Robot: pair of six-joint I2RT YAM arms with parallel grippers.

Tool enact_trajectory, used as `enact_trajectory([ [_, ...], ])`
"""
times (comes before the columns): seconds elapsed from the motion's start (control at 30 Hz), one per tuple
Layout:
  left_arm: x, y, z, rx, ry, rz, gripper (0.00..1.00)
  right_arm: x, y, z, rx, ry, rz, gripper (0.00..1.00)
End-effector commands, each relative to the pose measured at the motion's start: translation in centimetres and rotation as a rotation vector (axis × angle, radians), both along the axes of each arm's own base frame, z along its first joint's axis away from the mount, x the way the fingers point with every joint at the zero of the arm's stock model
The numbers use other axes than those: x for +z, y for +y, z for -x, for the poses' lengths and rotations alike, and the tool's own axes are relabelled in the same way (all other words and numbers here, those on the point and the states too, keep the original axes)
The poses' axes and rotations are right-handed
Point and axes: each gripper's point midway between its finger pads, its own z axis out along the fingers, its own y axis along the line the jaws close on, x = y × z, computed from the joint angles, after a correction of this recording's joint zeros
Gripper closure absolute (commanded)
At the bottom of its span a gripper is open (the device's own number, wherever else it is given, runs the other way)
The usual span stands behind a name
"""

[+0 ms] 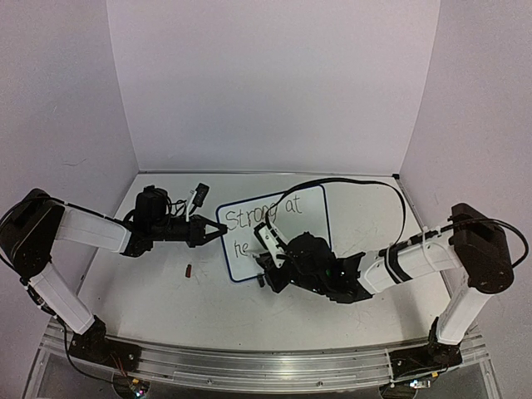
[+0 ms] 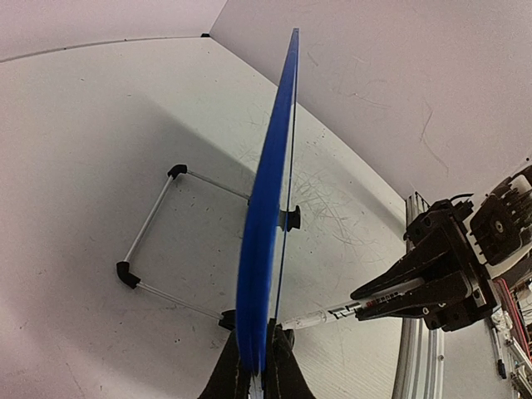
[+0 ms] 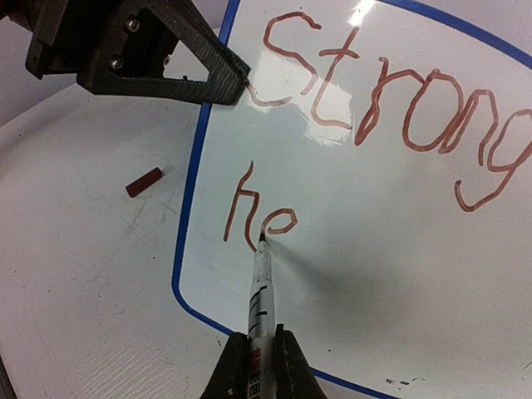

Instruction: Write a sentence on the whiteboard

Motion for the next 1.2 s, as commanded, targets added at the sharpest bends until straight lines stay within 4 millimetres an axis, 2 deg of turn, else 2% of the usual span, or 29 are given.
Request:
enact_trajectory([
  [0.0, -1.0, 0.9, -0.9, 0.064, -0.006, -0.068, 1.00, -0.8, -1.4, -0.3, -0.039, 0.007, 0.042, 1.00],
  [0.27, -1.1, 0.9, -0.9, 0.063, -0.005, -0.069, 1.00, -1.0, -1.8, -0.3, -0.051, 0.005, 0.053, 1.00],
  [0.67, -1.0, 0.9, -0.9, 0.064, -0.007, -0.070, 1.00, 0.0, -2.7, -0.7, -0.090, -0.021, 0.053, 1.00],
  [0.77, -1.1, 0.9, -0.9, 0.064, -0.004, -0.072, 1.00, 2.1, -3.2, -0.8, -0.106, -0.062, -0.007, 1.00],
  [0.87, -1.1, 1.0, -0.9, 0.065, -0.005, -0.072, 1.00, 4.9, -3.8, 0.2, -0.057, -0.117, -0.093, 1.00],
  [0.93, -1.1, 1.0, -0.9, 0.065, -0.004, -0.072, 1.00, 5.8, -3.6, 0.6, -0.016, -0.151, -0.101, 1.00],
  [1.07, -1.2, 0.9, -1.0, 0.063, -0.004, -0.073, 1.00, 4.0, -1.7, 0.3, 0.025, -0.118, -0.047, 1.00],
  [1.17, -1.0, 0.9, -0.9, 0.063, -0.004, -0.069, 1.00, 3.7, -1.3, 0.0, 0.013, -0.106, -0.051, 1.00],
])
